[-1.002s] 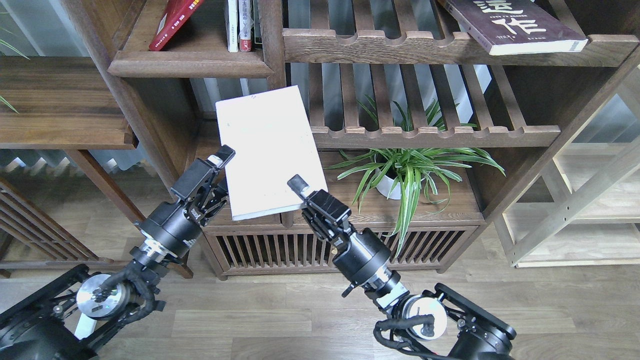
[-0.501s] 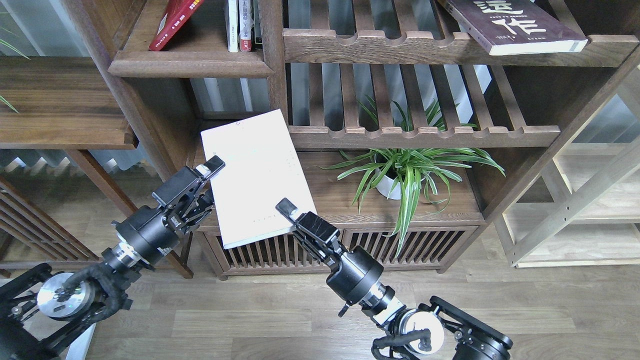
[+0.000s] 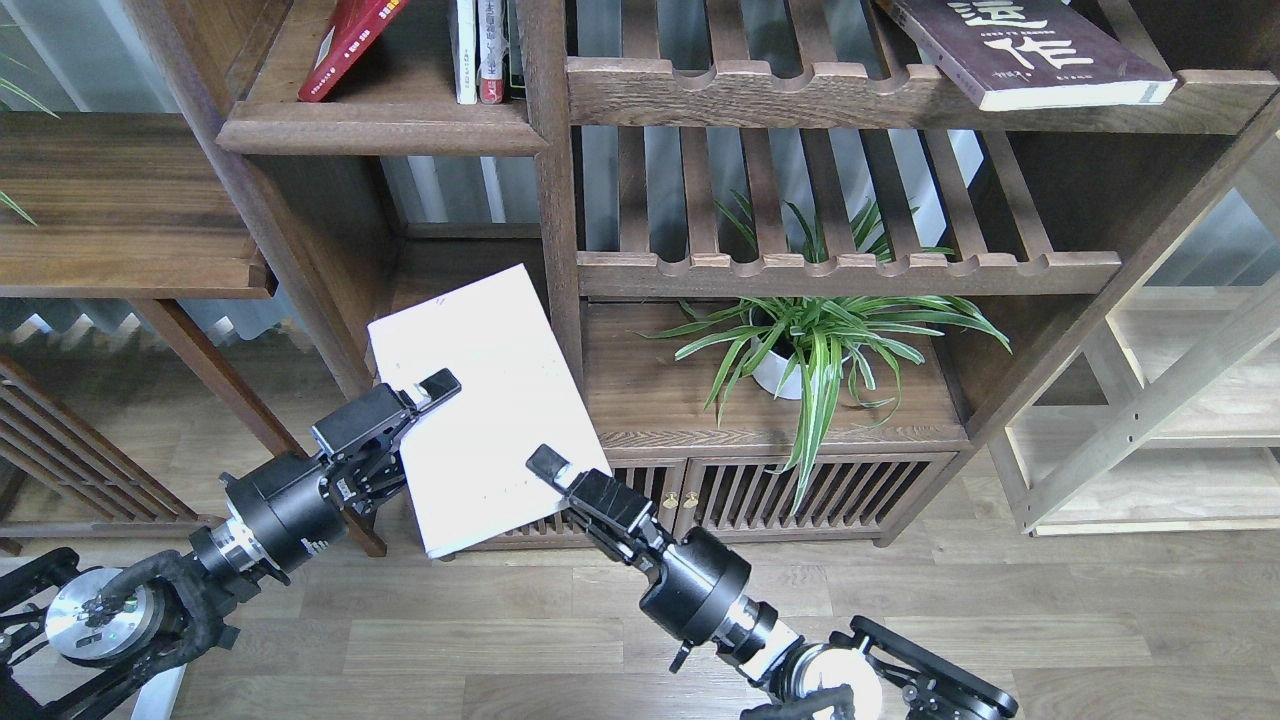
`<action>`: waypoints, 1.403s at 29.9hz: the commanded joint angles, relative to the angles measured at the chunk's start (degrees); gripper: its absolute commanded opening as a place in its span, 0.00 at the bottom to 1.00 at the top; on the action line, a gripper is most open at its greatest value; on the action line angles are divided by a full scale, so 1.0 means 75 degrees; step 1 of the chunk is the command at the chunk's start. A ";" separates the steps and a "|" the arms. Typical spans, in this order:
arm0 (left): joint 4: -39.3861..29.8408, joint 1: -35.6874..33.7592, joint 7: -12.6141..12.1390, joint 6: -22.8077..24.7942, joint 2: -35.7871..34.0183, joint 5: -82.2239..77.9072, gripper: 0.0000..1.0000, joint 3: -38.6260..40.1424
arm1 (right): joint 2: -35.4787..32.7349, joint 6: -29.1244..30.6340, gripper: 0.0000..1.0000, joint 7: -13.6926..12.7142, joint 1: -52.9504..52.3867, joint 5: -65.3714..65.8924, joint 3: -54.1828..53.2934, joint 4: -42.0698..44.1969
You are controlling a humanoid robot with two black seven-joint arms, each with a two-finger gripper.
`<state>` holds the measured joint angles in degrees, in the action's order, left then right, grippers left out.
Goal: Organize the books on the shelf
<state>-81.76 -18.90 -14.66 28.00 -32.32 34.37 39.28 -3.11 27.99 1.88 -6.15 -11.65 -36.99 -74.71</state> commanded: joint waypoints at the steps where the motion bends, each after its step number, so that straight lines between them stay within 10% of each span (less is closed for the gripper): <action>1: 0.0003 -0.0011 -0.0096 0.0000 0.0008 0.0000 0.78 0.0001 | 0.0016 0.0001 0.01 -0.0052 0.0046 0.0007 0.0034 0.0000; 11: 0.0120 0.0036 -0.0120 0.0000 0.0067 0.0000 0.22 -0.0046 | 0.0028 0.0001 0.01 -0.0075 0.0046 0.0007 0.0011 0.0000; 17: 0.0144 0.0001 -0.0120 0.0000 0.0114 -0.0012 0.05 -0.0058 | 0.0063 0.0001 0.02 -0.0075 0.0046 0.0007 0.0011 0.0000; 31: 0.0237 -0.0081 -0.0120 0.0000 0.0126 -0.0024 0.02 -0.0058 | 0.0321 0.0001 0.72 -0.0064 0.0327 0.0218 -0.0106 0.0000; 42: 0.0156 -0.0081 -0.0038 0.0000 -0.0085 -0.0667 0.01 0.0187 | 0.0192 0.0001 0.92 -0.0052 0.0327 0.0230 -0.1054 0.0736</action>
<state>-80.06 -19.54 -15.55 28.00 -32.20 32.34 39.54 -1.24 28.02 1.41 -3.76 -9.93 -41.04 -72.66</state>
